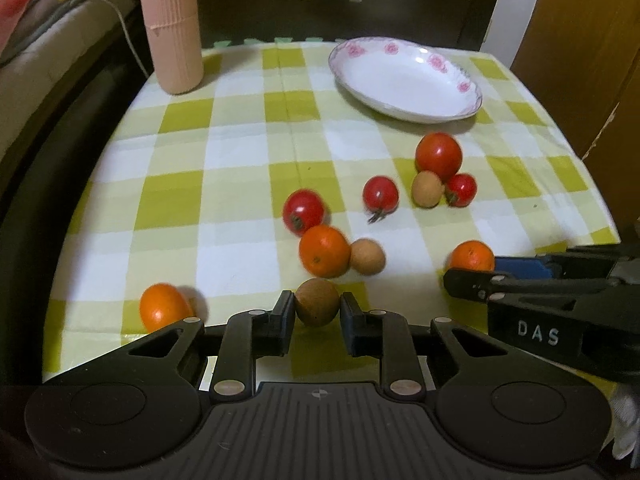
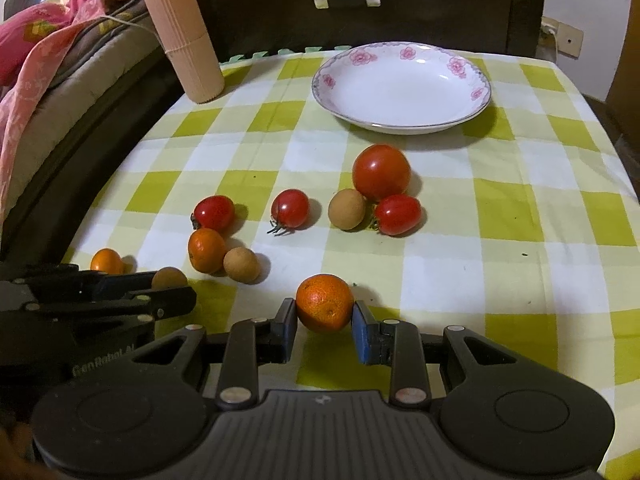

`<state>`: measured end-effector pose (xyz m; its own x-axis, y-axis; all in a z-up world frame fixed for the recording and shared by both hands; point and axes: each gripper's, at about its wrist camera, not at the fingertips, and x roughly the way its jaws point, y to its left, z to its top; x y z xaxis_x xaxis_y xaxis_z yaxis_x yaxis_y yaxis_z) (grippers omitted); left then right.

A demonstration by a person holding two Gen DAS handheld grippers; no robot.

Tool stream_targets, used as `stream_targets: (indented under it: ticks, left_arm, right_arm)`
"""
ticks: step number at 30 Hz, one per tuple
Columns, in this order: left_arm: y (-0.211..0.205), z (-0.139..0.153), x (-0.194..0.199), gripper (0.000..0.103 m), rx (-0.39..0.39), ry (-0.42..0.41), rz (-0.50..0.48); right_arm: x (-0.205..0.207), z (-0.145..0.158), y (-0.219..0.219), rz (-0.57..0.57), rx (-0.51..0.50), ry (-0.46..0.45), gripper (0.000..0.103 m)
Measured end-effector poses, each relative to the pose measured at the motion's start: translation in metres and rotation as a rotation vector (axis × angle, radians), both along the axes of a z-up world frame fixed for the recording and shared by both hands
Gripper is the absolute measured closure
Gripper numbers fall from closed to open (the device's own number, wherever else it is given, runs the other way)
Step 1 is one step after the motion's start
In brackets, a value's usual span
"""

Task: Organize fruits
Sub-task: 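Carry the orange and the longan over the white flowered plate with both tools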

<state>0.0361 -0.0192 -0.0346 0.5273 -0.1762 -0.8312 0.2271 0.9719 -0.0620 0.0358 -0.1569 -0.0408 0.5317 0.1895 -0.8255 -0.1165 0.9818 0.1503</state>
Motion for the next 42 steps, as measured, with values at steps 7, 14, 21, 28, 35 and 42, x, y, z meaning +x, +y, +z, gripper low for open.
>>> stream_targets:
  ticks: [7,14,21,28,35,42]
  left_arm:
    - [-0.010,0.010,0.014,0.071,-0.046,-0.030,-0.022]
    - [-0.019,0.016,0.027,0.071,-0.085,-0.048,-0.045]
    - [-0.026,0.019,0.039,0.071,-0.108,-0.056,-0.058]
    - [-0.034,0.027,0.058,0.071,-0.129,-0.076,-0.065]
    - [-0.045,0.030,0.078,0.074,-0.135,-0.092,-0.079]
    - [-0.042,0.026,0.088,0.070,-0.126,-0.079,-0.074]
  right_arm:
    - [0.003,0.008,-0.009,-0.032,0.007,-0.027,0.074]
    - [0.009,0.013,-0.019,-0.072,0.018,-0.047,0.074]
    - [0.022,0.022,-0.023,-0.093,0.026,-0.071,0.074]
    - [0.039,0.026,-0.030,-0.112,0.026,-0.087,0.074]
    - [0.060,0.029,-0.040,-0.131,0.027,-0.100,0.074]
    - [0.073,0.030,-0.050,-0.154,0.039,-0.105,0.074]
